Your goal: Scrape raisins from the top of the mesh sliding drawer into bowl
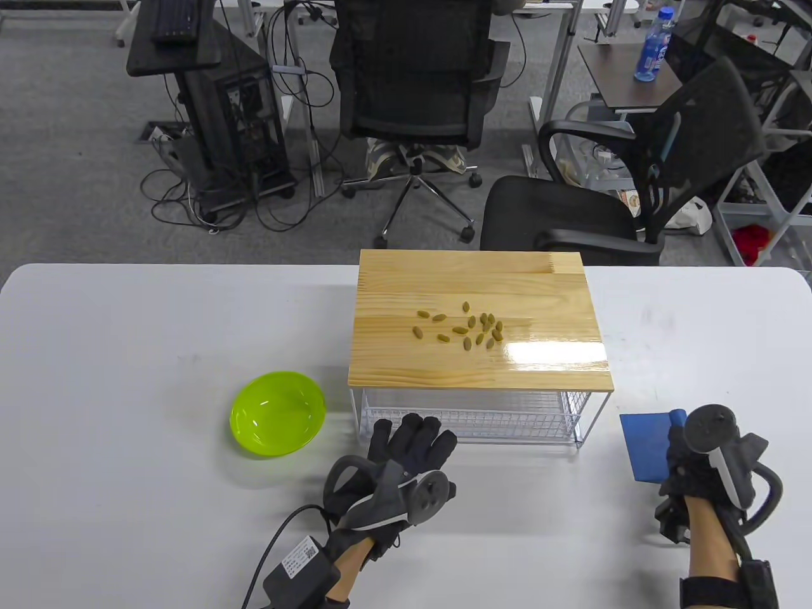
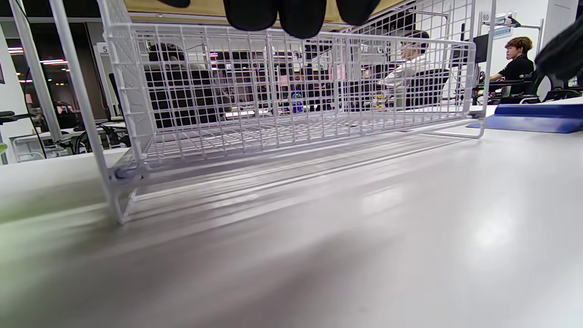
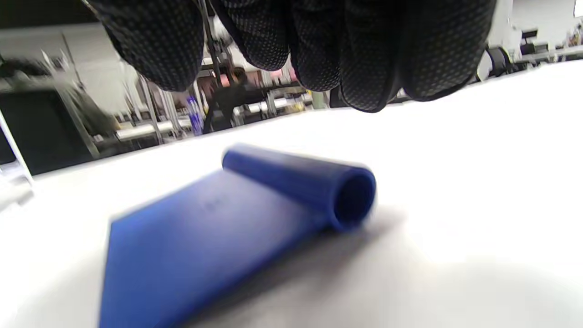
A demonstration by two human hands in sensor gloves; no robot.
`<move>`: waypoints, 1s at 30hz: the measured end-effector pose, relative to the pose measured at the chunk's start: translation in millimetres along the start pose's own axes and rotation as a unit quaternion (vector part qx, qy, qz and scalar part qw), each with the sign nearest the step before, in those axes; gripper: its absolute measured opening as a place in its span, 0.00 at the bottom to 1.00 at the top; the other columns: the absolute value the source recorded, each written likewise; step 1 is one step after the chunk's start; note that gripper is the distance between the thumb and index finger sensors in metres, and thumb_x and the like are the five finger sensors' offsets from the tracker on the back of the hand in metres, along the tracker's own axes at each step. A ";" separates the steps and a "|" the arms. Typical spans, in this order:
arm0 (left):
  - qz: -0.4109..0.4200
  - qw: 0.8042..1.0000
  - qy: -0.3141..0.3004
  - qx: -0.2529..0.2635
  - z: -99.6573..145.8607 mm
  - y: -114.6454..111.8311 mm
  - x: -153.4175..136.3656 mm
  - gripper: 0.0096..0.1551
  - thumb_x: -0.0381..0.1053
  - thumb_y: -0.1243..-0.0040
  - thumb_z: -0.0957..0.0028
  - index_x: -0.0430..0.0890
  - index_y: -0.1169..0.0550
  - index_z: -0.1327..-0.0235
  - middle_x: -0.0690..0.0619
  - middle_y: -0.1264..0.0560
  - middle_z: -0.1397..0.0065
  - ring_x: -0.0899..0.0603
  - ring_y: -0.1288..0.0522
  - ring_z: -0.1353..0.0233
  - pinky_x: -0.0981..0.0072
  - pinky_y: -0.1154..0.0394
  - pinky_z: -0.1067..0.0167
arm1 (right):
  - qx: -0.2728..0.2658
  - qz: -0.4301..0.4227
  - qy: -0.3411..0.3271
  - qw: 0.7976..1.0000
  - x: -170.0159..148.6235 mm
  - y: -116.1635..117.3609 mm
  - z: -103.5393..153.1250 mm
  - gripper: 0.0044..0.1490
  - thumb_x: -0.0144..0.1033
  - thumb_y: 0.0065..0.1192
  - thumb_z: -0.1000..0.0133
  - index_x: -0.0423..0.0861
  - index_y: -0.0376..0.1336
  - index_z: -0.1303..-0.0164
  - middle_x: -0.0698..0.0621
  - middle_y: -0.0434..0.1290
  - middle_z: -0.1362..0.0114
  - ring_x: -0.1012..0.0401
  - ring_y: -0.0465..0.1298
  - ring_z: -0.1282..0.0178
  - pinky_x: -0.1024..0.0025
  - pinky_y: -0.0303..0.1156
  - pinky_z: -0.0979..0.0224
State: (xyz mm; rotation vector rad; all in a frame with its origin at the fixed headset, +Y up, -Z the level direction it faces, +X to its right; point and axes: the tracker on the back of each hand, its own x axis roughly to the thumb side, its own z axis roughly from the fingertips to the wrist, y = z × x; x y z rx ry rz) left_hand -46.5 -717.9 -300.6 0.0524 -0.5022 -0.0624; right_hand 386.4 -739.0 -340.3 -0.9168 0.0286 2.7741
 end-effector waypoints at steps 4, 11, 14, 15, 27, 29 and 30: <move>-0.002 1.000 -0.002 -0.010 -1.9 -1.8 0.9 0.44 0.73 0.57 0.49 0.63 0.41 0.17 0.53 0.40 0.10 0.38 0.39 0.10 0.34 0.44 0.18 | 0.043 0.038 0.018 0.998 1.1 13.7 -6.7 0.43 0.45 0.58 0.36 0.36 0.48 0.17 0.31 0.54 0.18 0.30 0.65 0.26 0.35 0.65 0.33; -0.004 1.000 -0.007 -0.018 -2.4 -1.9 1.7 0.43 0.73 0.56 0.49 0.63 0.40 0.17 0.53 0.39 0.10 0.38 0.39 0.10 0.34 0.44 0.17 | 0.038 0.067 0.022 0.997 0.4 29.4 -12.1 0.41 0.39 0.58 0.37 0.36 0.48 0.18 0.33 0.58 0.20 0.35 0.67 0.28 0.38 0.66 0.33; -0.002 1.000 -0.009 -0.022 -2.6 -2.4 1.8 0.43 0.73 0.56 0.49 0.63 0.40 0.17 0.53 0.39 0.10 0.38 0.39 0.10 0.34 0.44 0.18 | 0.013 0.068 0.028 0.997 -6.2 27.5 -12.4 0.37 0.35 0.59 0.38 0.38 0.52 0.20 0.37 0.64 0.24 0.41 0.71 0.32 0.40 0.69 0.34; -0.001 1.000 -0.010 -0.023 -2.5 -2.4 1.8 0.43 0.73 0.56 0.49 0.63 0.40 0.17 0.53 0.39 0.10 0.38 0.39 0.10 0.34 0.44 0.18 | 0.017 0.044 0.027 0.999 -10.3 26.9 -13.2 0.37 0.34 0.60 0.38 0.38 0.52 0.20 0.36 0.64 0.25 0.41 0.72 0.33 0.39 0.69 0.34; 0.047 0.999 -0.007 -0.010 -3.6 4.1 -0.7 0.42 0.73 0.56 0.49 0.63 0.38 0.18 0.53 0.37 0.11 0.38 0.38 0.10 0.34 0.43 0.18 | -0.025 -0.195 -0.030 0.980 -38.4 -17.1 0.2 0.38 0.29 0.57 0.39 0.34 0.49 0.21 0.31 0.57 0.23 0.38 0.74 0.35 0.45 0.76 0.38; 0.052 0.999 -0.013 -0.011 -2.9 5.7 1.2 0.42 0.73 0.56 0.49 0.62 0.38 0.18 0.54 0.38 0.10 0.38 0.39 0.10 0.34 0.43 0.18 | -0.025 -0.251 -0.041 0.967 -41.4 -29.5 4.6 0.38 0.28 0.58 0.39 0.32 0.50 0.21 0.30 0.58 0.23 0.38 0.74 0.35 0.45 0.76 0.38; 0.049 0.999 -0.018 -0.007 -1.8 6.3 2.8 0.42 0.73 0.56 0.49 0.63 0.38 0.18 0.54 0.38 0.10 0.38 0.39 0.10 0.34 0.43 0.18 | -0.030 -0.280 -0.051 0.958 -42.3 -36.8 7.2 0.38 0.28 0.58 0.39 0.32 0.50 0.21 0.30 0.58 0.23 0.38 0.74 0.35 0.44 0.76 0.37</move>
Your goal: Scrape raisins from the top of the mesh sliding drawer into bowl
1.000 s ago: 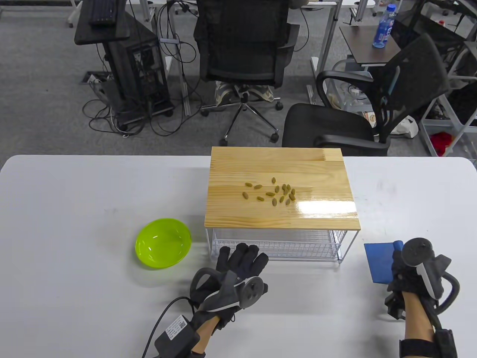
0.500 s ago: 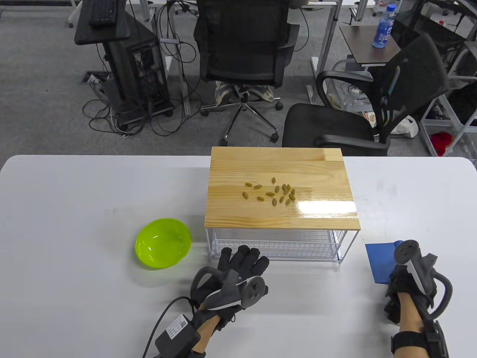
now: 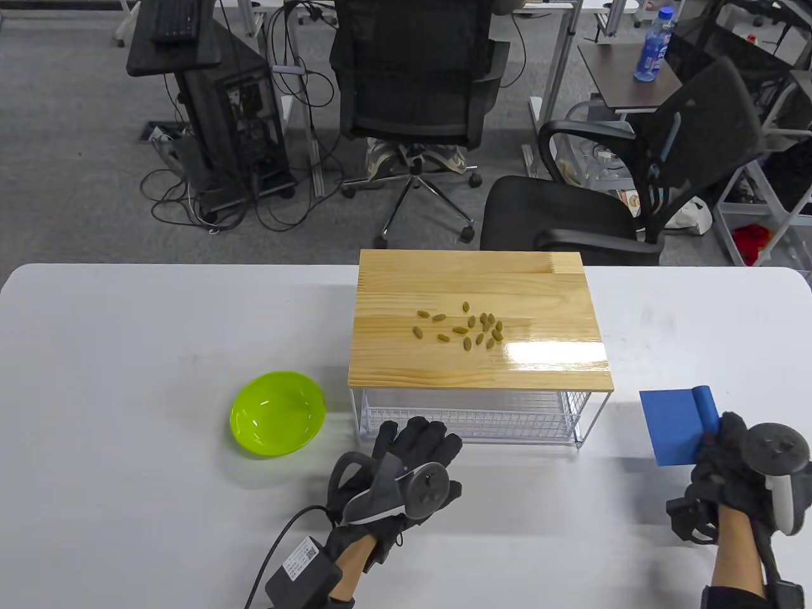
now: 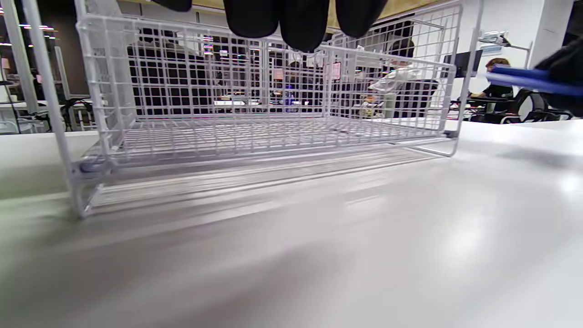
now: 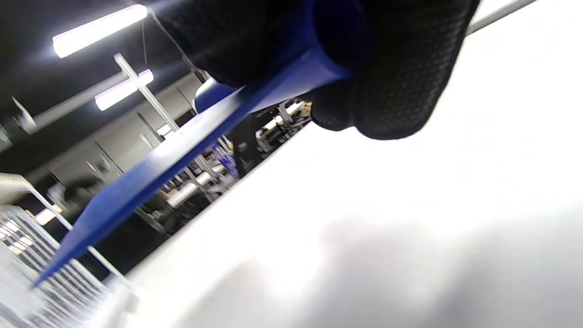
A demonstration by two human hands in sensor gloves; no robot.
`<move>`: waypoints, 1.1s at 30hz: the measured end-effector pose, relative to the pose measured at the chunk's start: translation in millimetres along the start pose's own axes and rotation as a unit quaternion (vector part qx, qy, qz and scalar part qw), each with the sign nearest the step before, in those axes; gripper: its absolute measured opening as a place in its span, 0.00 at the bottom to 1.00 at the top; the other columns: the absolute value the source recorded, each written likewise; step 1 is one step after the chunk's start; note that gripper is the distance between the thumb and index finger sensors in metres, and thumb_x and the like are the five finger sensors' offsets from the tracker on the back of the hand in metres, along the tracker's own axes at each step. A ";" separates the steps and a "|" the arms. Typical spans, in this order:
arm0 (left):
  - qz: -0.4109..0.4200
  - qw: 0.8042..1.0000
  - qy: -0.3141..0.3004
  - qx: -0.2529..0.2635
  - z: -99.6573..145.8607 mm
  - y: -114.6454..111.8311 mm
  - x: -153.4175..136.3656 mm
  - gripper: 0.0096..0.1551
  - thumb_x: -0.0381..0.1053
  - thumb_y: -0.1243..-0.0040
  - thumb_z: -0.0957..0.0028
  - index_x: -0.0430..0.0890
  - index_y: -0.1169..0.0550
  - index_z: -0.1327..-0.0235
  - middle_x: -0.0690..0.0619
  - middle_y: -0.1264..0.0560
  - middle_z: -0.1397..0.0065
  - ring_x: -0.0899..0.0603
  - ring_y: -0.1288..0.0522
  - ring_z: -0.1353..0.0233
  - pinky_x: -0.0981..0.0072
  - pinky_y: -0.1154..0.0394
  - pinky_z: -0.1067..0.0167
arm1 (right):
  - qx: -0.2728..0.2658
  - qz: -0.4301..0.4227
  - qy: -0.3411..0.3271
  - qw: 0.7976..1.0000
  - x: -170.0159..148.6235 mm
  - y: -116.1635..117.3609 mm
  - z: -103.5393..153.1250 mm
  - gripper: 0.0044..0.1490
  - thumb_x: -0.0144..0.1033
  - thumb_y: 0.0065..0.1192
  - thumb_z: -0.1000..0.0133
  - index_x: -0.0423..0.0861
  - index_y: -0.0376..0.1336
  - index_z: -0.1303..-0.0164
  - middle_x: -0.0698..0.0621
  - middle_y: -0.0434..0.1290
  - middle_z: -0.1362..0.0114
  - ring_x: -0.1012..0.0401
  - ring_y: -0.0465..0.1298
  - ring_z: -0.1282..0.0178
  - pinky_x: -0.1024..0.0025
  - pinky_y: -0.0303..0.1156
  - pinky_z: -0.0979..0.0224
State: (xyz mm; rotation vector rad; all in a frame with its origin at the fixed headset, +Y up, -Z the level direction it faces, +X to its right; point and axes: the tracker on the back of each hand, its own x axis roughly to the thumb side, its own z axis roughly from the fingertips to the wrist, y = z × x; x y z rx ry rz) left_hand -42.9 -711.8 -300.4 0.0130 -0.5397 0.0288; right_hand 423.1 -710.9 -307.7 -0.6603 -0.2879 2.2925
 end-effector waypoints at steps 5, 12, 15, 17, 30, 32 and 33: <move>0.005 1.000 -0.011 0.008 1.3 2.7 7.4 0.43 0.73 0.57 0.49 0.62 0.40 0.17 0.54 0.38 0.10 0.39 0.39 0.10 0.34 0.43 0.17 | -0.084 -0.029 -0.080 0.993 40.6 -28.4 16.2 0.38 0.28 0.58 0.38 0.35 0.49 0.20 0.32 0.57 0.23 0.38 0.72 0.32 0.43 0.74 0.35; -0.001 1.000 -0.021 -0.004 1.3 -0.3 12.8 0.43 0.73 0.57 0.49 0.62 0.40 0.17 0.55 0.38 0.10 0.39 0.39 0.09 0.35 0.43 0.17 | -0.102 0.013 -0.181 0.978 139.2 -25.9 34.6 0.38 0.27 0.59 0.38 0.35 0.49 0.20 0.32 0.56 0.22 0.37 0.71 0.31 0.42 0.73 0.34; -0.001 1.000 -0.021 -0.005 2.1 -0.4 12.1 0.43 0.73 0.57 0.49 0.62 0.40 0.17 0.54 0.38 0.10 0.39 0.39 0.10 0.35 0.43 0.17 | -0.089 0.080 -0.206 0.971 181.4 -8.7 37.7 0.38 0.27 0.59 0.38 0.36 0.49 0.20 0.32 0.56 0.22 0.37 0.71 0.30 0.42 0.73 0.33; -0.001 1.000 -0.021 -0.006 2.4 -0.9 10.6 0.43 0.73 0.57 0.49 0.62 0.39 0.17 0.54 0.38 0.10 0.39 0.39 0.10 0.34 0.43 0.18 | -0.080 0.122 -0.216 0.965 210.4 7.7 38.0 0.38 0.26 0.59 0.38 0.36 0.48 0.20 0.33 0.56 0.22 0.37 0.70 0.30 0.41 0.72 0.33; 0.005 0.999 -0.038 -0.006 6.1 7.2 14.5 0.43 0.74 0.58 0.49 0.63 0.40 0.17 0.54 0.39 0.10 0.39 0.40 0.09 0.34 0.43 0.17 | -0.036 0.283 -0.211 0.935 284.6 76.9 15.2 0.37 0.26 0.60 0.38 0.37 0.50 0.20 0.34 0.57 0.21 0.37 0.71 0.29 0.41 0.72 0.32; 0.011 0.999 -0.041 -0.007 5.9 8.4 15.8 0.43 0.74 0.58 0.49 0.63 0.40 0.17 0.54 0.39 0.10 0.39 0.40 0.09 0.34 0.43 0.17 | -0.031 0.295 -0.214 0.931 289.1 82.1 13.8 0.37 0.26 0.60 0.38 0.38 0.50 0.20 0.34 0.57 0.21 0.37 0.71 0.29 0.41 0.72 0.32; 0.012 0.999 -0.041 -0.007 5.8 8.5 16.0 0.43 0.74 0.58 0.49 0.63 0.40 0.17 0.54 0.39 0.10 0.39 0.40 0.09 0.35 0.43 0.17 | -0.028 0.299 -0.217 0.929 290.8 83.6 13.7 0.37 0.26 0.60 0.38 0.38 0.50 0.20 0.34 0.57 0.21 0.37 0.71 0.29 0.41 0.72 0.32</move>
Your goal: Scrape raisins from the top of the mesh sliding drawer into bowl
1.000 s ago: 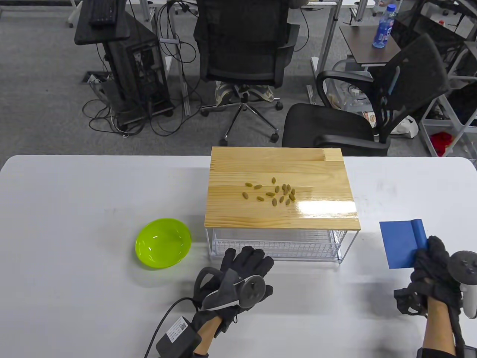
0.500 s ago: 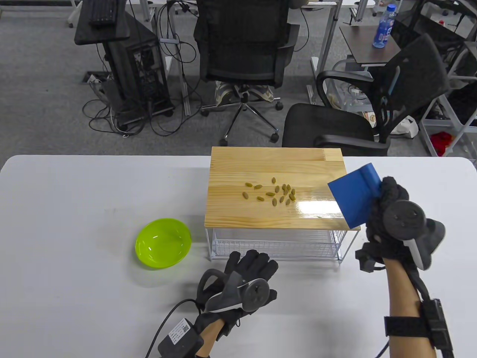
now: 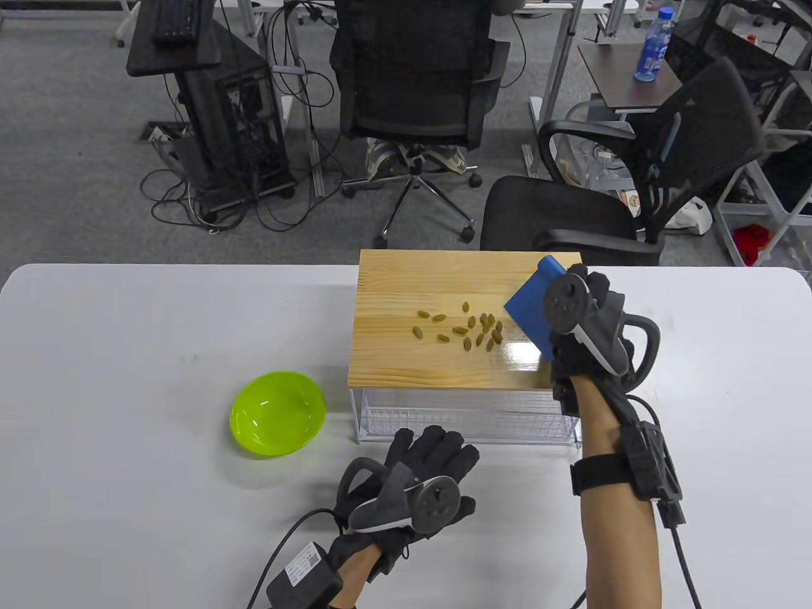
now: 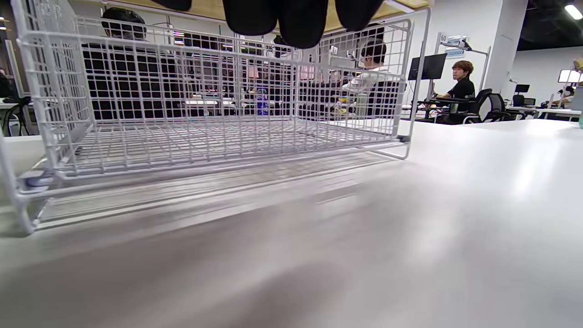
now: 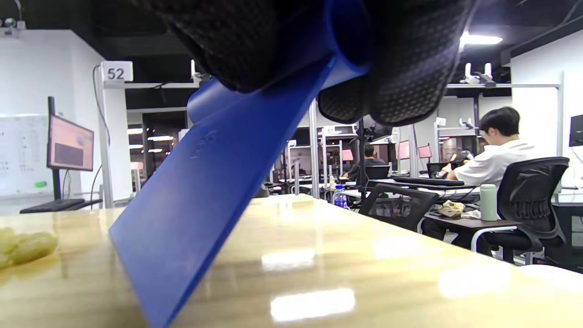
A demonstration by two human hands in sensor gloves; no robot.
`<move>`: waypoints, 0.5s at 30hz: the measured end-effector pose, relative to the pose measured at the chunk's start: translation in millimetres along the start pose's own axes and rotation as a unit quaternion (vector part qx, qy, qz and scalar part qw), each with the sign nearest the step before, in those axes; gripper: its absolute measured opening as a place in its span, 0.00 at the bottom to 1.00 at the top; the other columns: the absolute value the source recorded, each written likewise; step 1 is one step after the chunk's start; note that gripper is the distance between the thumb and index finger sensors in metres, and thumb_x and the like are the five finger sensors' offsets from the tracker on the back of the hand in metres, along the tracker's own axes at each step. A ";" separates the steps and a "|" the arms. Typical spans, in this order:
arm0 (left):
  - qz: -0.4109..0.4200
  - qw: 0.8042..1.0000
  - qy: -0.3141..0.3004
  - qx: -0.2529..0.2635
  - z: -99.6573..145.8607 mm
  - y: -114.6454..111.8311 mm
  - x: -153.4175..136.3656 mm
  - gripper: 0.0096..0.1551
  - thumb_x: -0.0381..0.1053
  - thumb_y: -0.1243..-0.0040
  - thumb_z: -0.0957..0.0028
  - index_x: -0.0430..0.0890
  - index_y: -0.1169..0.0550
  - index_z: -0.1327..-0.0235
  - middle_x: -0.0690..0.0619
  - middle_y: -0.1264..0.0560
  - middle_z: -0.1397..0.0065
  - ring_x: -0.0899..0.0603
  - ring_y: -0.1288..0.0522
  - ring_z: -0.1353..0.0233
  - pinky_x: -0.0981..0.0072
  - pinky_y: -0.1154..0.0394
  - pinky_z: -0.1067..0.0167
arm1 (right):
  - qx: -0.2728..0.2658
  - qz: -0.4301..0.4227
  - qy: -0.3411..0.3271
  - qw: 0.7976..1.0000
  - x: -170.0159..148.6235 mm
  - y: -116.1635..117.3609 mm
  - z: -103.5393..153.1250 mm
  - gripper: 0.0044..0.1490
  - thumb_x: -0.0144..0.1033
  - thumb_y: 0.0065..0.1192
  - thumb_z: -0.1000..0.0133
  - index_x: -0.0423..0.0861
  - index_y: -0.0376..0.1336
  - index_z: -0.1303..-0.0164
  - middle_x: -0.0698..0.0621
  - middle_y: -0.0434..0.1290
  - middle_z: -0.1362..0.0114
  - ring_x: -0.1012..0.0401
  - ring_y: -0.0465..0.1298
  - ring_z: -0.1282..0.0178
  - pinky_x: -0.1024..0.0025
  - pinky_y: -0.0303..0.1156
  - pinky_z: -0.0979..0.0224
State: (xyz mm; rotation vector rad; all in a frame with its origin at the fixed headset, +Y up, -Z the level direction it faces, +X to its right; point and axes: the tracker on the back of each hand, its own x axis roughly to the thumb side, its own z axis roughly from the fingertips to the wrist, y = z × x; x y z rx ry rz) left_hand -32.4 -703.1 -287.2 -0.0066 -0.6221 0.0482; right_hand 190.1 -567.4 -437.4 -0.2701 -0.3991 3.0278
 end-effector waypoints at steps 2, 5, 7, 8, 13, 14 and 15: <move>0.004 1.000 -0.001 -0.006 -0.5 -0.6 -0.1 0.43 0.74 0.58 0.49 0.63 0.40 0.17 0.54 0.39 0.10 0.39 0.40 0.09 0.35 0.43 0.17 | 0.002 -0.008 -0.015 1.000 7.0 0.4 0.0 0.37 0.26 0.60 0.38 0.38 0.50 0.20 0.35 0.57 0.21 0.37 0.71 0.29 0.41 0.72 0.32; 0.007 1.000 0.002 -0.020 -1.2 -2.0 -2.3 0.43 0.74 0.58 0.49 0.63 0.40 0.17 0.54 0.38 0.10 0.39 0.40 0.09 0.35 0.43 0.18 | 0.013 -0.012 -0.037 0.999 13.2 0.3 2.0 0.37 0.26 0.60 0.38 0.39 0.51 0.20 0.35 0.57 0.21 0.37 0.70 0.28 0.41 0.71 0.31; 0.011 1.000 0.004 -0.018 -1.3 -1.7 -4.0 0.43 0.74 0.58 0.49 0.63 0.40 0.17 0.54 0.38 0.10 0.39 0.40 0.09 0.34 0.43 0.18 | 0.019 -0.021 -0.058 0.998 15.0 0.8 4.3 0.37 0.26 0.60 0.39 0.39 0.51 0.20 0.35 0.57 0.21 0.38 0.71 0.28 0.41 0.71 0.31; 0.012 1.000 0.005 -0.017 -1.3 -1.6 -4.4 0.43 0.74 0.58 0.49 0.63 0.40 0.17 0.54 0.39 0.10 0.39 0.40 0.09 0.35 0.43 0.17 | 0.023 -0.027 -0.065 0.997 15.3 1.2 4.9 0.37 0.26 0.60 0.39 0.39 0.51 0.20 0.36 0.57 0.21 0.37 0.70 0.28 0.40 0.71 0.31; 0.007 1.000 0.011 -0.017 -1.1 -0.7 -6.0 0.43 0.73 0.57 0.48 0.62 0.40 0.17 0.54 0.38 0.10 0.38 0.40 0.10 0.35 0.42 0.18 | 0.026 -0.038 -0.123 0.991 20.0 2.8 13.3 0.37 0.27 0.60 0.39 0.39 0.50 0.20 0.36 0.57 0.20 0.38 0.70 0.27 0.40 0.70 0.31; 0.007 1.000 0.012 -0.018 -1.1 -0.5 -6.2 0.43 0.73 0.57 0.48 0.62 0.39 0.17 0.54 0.38 0.10 0.39 0.40 0.10 0.35 0.42 0.18 | 0.025 -0.039 -0.131 0.990 20.8 3.0 14.5 0.37 0.26 0.60 0.39 0.40 0.50 0.20 0.36 0.57 0.20 0.37 0.70 0.27 0.40 0.70 0.31; 0.008 1.000 0.013 -0.019 -1.1 -0.5 -6.6 0.43 0.73 0.57 0.48 0.62 0.39 0.17 0.54 0.38 0.10 0.38 0.40 0.10 0.35 0.43 0.18 | 0.020 -0.039 -0.141 0.989 22.1 3.0 16.3 0.37 0.27 0.60 0.39 0.40 0.51 0.20 0.37 0.57 0.20 0.38 0.70 0.27 0.40 0.70 0.31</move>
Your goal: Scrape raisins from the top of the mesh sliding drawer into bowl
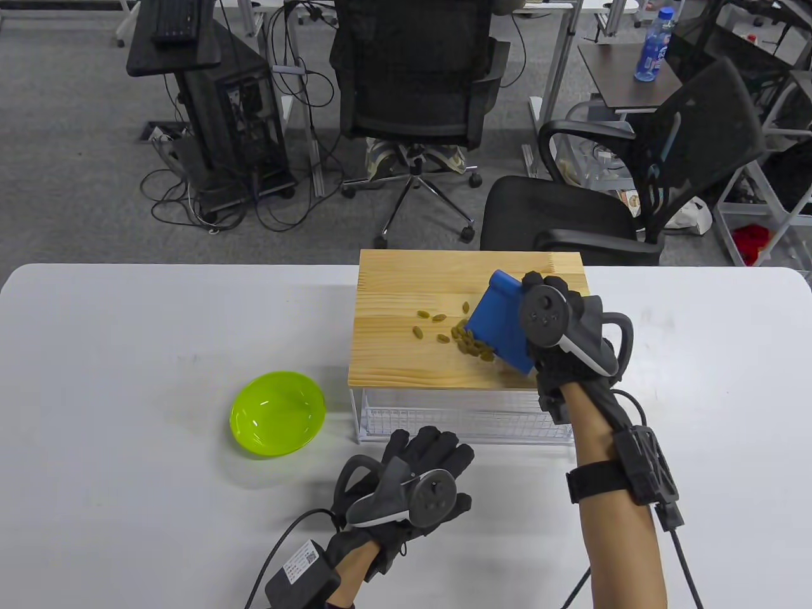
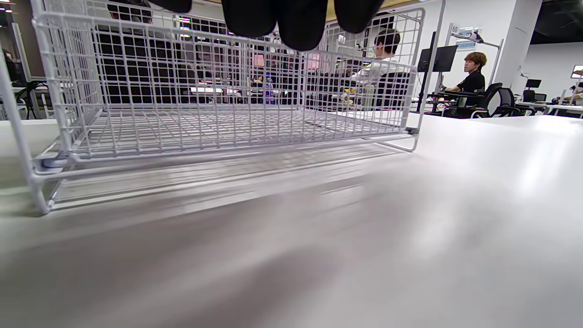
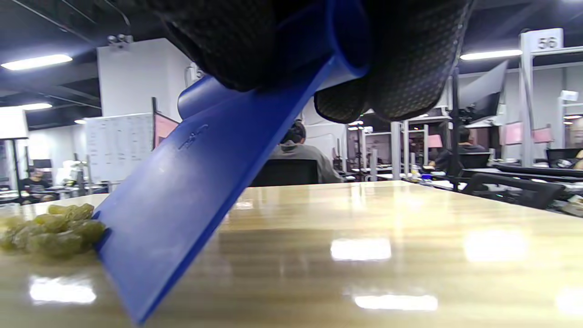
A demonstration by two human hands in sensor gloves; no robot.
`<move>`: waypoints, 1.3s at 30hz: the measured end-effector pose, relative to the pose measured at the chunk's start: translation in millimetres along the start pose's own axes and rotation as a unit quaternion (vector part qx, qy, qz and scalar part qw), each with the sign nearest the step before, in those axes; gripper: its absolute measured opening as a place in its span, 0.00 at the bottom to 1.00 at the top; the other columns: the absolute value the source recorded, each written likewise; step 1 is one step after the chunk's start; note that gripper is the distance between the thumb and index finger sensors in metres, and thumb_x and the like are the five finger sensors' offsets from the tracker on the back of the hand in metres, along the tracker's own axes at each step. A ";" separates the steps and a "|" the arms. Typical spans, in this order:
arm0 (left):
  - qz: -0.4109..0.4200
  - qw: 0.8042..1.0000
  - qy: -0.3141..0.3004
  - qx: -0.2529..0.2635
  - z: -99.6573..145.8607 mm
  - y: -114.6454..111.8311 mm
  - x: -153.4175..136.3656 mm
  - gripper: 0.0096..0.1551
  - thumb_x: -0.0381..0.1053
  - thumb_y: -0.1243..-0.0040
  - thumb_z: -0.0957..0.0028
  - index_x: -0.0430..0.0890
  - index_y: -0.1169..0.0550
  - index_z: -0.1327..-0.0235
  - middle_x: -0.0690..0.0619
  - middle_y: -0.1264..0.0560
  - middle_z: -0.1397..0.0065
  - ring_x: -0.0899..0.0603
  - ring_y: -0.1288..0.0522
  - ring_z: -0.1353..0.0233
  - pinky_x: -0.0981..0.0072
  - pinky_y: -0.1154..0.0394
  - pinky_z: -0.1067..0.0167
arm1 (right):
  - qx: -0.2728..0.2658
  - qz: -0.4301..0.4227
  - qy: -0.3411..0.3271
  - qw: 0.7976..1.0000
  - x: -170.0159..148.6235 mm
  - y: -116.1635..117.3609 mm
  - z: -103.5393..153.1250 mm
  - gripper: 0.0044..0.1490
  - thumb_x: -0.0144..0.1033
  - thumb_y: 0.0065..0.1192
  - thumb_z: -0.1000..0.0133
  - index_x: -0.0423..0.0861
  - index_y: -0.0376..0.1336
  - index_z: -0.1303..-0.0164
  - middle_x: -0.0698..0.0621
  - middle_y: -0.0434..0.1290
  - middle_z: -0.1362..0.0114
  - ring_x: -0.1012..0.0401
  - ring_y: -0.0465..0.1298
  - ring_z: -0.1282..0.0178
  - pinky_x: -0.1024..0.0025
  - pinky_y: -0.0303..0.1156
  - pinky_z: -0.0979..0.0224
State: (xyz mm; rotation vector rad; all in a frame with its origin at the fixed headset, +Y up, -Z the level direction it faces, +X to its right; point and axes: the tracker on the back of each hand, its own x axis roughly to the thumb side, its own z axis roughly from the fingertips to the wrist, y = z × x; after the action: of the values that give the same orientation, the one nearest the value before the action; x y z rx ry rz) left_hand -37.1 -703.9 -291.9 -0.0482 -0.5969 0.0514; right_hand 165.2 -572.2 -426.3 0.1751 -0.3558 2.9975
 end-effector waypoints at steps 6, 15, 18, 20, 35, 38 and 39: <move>-0.004 1.000 0.005 -0.005 -0.1 0.5 -1.1 0.42 0.73 0.57 0.48 0.62 0.39 0.17 0.53 0.38 0.10 0.38 0.40 0.10 0.35 0.42 0.18 | -0.007 -0.004 -0.060 0.998 10.2 -1.3 5.3 0.37 0.27 0.60 0.39 0.41 0.51 0.20 0.38 0.57 0.20 0.38 0.70 0.26 0.40 0.70 0.30; -0.003 1.000 0.010 -0.024 -1.4 -3.7 -4.1 0.42 0.73 0.57 0.48 0.62 0.39 0.17 0.52 0.38 0.10 0.37 0.40 0.10 0.35 0.42 0.18 | -0.002 -0.042 -0.136 0.990 9.7 -8.3 -2.5 0.37 0.27 0.63 0.41 0.43 0.52 0.21 0.40 0.58 0.20 0.40 0.71 0.26 0.41 0.71 0.29; 0.007 1.000 0.013 -0.019 -1.8 -2.6 -5.7 0.42 0.73 0.57 0.48 0.62 0.38 0.18 0.52 0.38 0.10 0.37 0.40 0.10 0.35 0.42 0.18 | -0.045 -0.040 -0.071 0.996 -2.9 -13.1 -10.4 0.37 0.27 0.63 0.41 0.43 0.53 0.21 0.40 0.58 0.20 0.39 0.71 0.26 0.41 0.71 0.29; 0.011 1.000 0.010 -0.015 -2.2 -2.2 -5.9 0.42 0.73 0.57 0.48 0.62 0.38 0.18 0.53 0.37 0.11 0.38 0.39 0.10 0.35 0.42 0.18 | -0.068 -0.032 -0.007 0.997 -10.6 -12.8 -16.5 0.37 0.27 0.63 0.40 0.42 0.52 0.21 0.39 0.58 0.21 0.39 0.71 0.27 0.41 0.71 0.30; 0.018 0.999 0.014 -0.031 -8.1 -7.1 -5.6 0.41 0.73 0.57 0.48 0.63 0.37 0.18 0.53 0.37 0.10 0.38 0.40 0.09 0.35 0.43 0.17 | -0.029 0.045 0.043 0.998 21.1 10.4 -50.3 0.37 0.27 0.62 0.40 0.41 0.52 0.21 0.38 0.58 0.21 0.39 0.72 0.27 0.42 0.72 0.31; 0.013 0.999 0.016 -0.038 -9.6 -9.0 -4.2 0.41 0.72 0.57 0.48 0.63 0.37 0.18 0.53 0.37 0.10 0.38 0.40 0.09 0.35 0.42 0.17 | -0.013 0.021 0.000 1.000 26.3 15.5 -49.7 0.36 0.27 0.61 0.39 0.41 0.52 0.21 0.38 0.58 0.21 0.39 0.71 0.26 0.41 0.71 0.30; 0.016 0.999 0.017 -0.039 -9.9 -8.9 -3.9 0.41 0.72 0.57 0.48 0.62 0.37 0.18 0.53 0.37 0.10 0.38 0.40 0.09 0.35 0.42 0.17 | -0.012 0.016 -0.007 1.000 28.1 16.4 -48.9 0.36 0.27 0.61 0.39 0.41 0.52 0.21 0.38 0.58 0.21 0.39 0.71 0.26 0.40 0.70 0.30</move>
State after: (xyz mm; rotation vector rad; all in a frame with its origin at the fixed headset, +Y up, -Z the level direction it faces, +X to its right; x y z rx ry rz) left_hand -34.4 -713.3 -301.7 -0.1329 -0.5639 0.0579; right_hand 130.5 -573.4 -473.6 0.1893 -0.3988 3.0231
